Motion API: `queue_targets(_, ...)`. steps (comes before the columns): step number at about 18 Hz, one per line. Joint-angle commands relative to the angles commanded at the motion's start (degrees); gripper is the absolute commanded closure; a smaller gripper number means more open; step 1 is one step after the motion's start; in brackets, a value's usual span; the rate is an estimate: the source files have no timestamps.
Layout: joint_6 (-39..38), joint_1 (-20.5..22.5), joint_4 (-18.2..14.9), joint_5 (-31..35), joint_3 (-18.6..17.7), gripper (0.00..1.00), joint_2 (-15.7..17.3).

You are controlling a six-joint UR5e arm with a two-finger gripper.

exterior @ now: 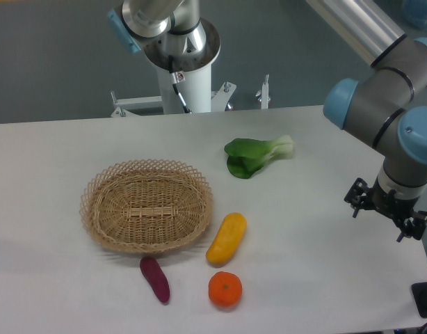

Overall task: Pick up the green vegetable from the table
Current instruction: 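Move the open gripper over the green bok choy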

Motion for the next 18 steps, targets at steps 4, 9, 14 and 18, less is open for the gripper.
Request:
queue_targets(4,-0.18,-0.09,0.00,0.17,-0.17,0.00,0.00)
queue_targets(9,-5.43,-1.05,0.53,0.26,-0.44,0.00,0.09)
queue_targets(14,-7.21,-1.05,3.16,-0.09,-2.55,0.00,0.88)
queue_targets(18,-6.42,-0.70,2.90,-0.18,-4.21,0.00,2.19)
